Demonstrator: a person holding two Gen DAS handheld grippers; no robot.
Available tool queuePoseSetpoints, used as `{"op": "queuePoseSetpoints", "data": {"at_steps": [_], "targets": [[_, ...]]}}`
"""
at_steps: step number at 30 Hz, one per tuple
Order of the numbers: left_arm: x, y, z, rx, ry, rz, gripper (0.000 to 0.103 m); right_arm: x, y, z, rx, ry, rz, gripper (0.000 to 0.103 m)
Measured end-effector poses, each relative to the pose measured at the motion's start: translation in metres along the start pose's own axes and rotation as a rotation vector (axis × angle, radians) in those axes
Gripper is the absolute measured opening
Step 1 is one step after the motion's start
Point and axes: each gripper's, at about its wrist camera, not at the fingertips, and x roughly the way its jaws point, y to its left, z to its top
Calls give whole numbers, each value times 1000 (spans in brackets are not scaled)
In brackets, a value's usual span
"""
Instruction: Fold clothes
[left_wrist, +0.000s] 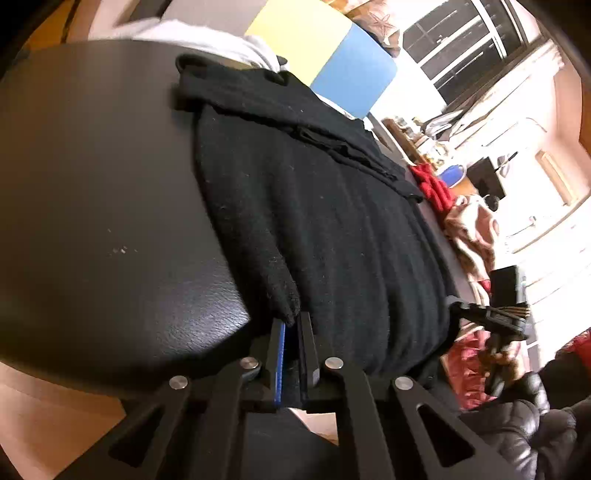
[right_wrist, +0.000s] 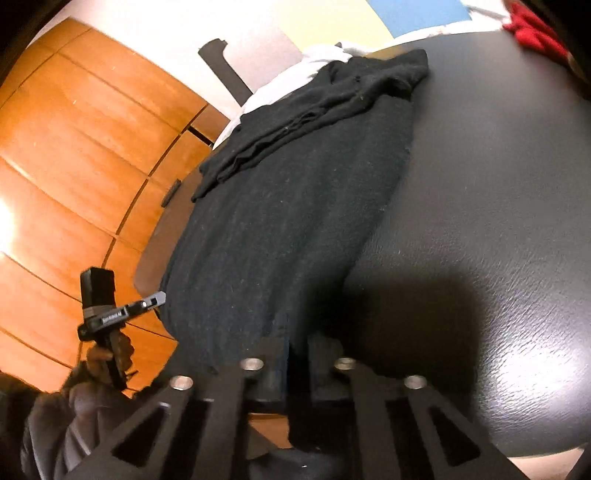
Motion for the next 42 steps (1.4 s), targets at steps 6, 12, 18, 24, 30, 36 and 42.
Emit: {"op": "queuePoseSetpoints", "data": {"at_steps": [6, 12, 18, 24, 30, 36, 42], "targets": [[-21, 7, 13, -78, -48, -237, 4, -5, 0, 17, 74, -51, 156, 8], [-47, -2, 63, -59, -182, -383, 4, -7, 6, 44, 123, -109, 293, 8], [-49, -3, 135, -46, -285, -437, 4, 4, 14, 113, 133, -191, 318, 8], [1, 41, 216, -180, -295, -352, 0, 41, -14, 201, 211, -214, 250, 8], [68, 99, 240, -396, -177, -207, 1, 91, -67, 219, 325, -139, 135, 5], [27, 64, 204, -213, -212, -189, 19, 78, -74, 193, 317, -182, 226, 6], [23, 31, 151, -35, -96, -49, 32, 78, -71, 188, 307, -186, 230, 6]]}}
